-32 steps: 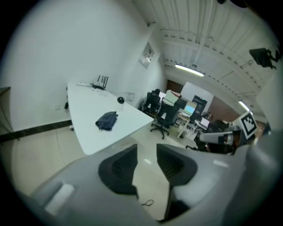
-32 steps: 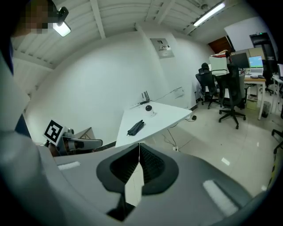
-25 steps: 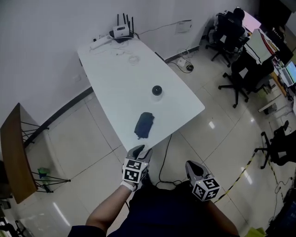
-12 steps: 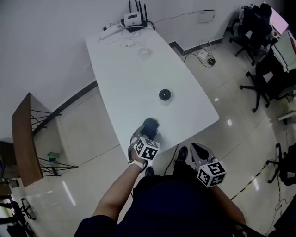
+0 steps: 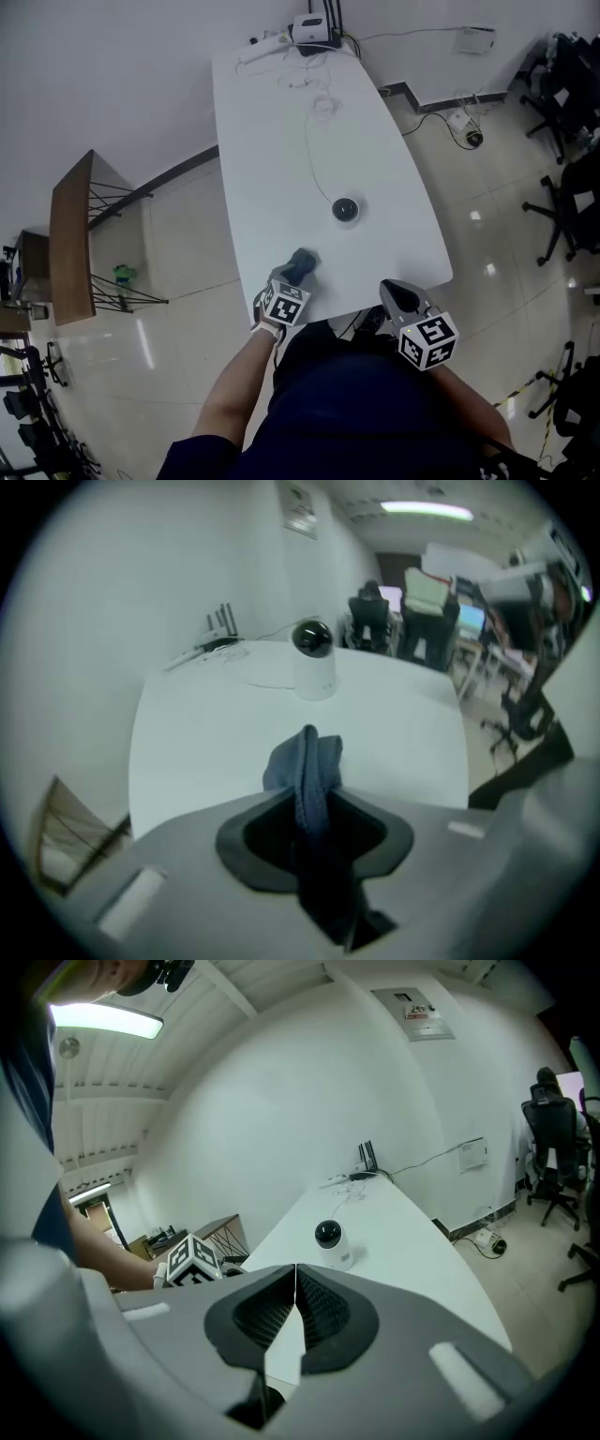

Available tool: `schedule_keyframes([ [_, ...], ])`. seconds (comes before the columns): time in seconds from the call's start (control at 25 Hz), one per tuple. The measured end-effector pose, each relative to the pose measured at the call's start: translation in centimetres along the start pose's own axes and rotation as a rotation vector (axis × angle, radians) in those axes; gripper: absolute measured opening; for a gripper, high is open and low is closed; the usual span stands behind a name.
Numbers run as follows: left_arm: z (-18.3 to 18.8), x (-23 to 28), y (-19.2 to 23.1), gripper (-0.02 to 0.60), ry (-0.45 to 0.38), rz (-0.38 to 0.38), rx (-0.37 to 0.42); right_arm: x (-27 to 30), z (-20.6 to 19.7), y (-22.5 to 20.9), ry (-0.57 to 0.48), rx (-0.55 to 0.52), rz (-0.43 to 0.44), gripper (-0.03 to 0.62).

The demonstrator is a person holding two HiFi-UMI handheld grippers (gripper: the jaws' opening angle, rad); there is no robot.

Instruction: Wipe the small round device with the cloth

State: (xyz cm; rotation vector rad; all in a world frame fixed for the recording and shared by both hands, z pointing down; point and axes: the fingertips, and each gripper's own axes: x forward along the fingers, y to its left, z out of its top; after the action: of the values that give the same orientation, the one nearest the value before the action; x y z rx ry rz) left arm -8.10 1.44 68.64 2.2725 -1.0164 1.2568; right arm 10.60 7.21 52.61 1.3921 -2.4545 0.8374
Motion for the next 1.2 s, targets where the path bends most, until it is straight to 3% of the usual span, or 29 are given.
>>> schedule_keyframes([
  [0.12,2.8,-2.5,2.2,0.087,-0.195,-0.14,-0.431,1.9,0.6,-0.5,0.014,0.021,0.011,0.012],
  [0.2,4.9,-4.1,4.3,0.087,-0.344,-0.214,-0.674,3.0,0.9,-1.4,0.018,0.045,-0.01,0.012],
  [0.28,7.1,-4.8,5.9,0.089,-0.448,-0.317,-0.838,3.9,1.2,-2.2,0.023,0.084,-0.04,0.012],
  [0.36,9.8,-4.7,6.9,0.09,-0.515,-0.44,-0.946,4.7,1.6,-2.5,0.036,0.111,-0.068,0.012],
  [0.48,13.6,-2.8,8.0,0.091,-0.547,-0.601,-1.033,5.9,2.4,-2.4,0.05,0.125,-0.115,0.012],
  [0.72,14.7,4.1,6.4,0.091,-0.396,-0.772,-1.133,6.3,2.6,-1.7,0.052,0.172,-0.186,0.012],
  [0.92,15.0,5.4,4.3,0.095,-0.365,-0.809,-1.202,5.6,2.2,-2.5,0.039,0.171,-0.197,0.012],
  [1.08,15.1,4.6,5.1,0.095,-0.44,-0.816,-1.333,5.2,2.3,-3.4,0.013,0.204,-0.172,0.012],
  [1.12,15.4,3.9,5.4,0.095,-0.468,-0.814,-1.334,5.1,2.1,-3.6,0.011,0.213,-0.165,0.012],
  [1.2,16.9,1.8,5.2,0.095,-0.516,-0.81,-1.26,5.0,1.5,-4.1,0.013,0.229,-0.154,0.012],
])
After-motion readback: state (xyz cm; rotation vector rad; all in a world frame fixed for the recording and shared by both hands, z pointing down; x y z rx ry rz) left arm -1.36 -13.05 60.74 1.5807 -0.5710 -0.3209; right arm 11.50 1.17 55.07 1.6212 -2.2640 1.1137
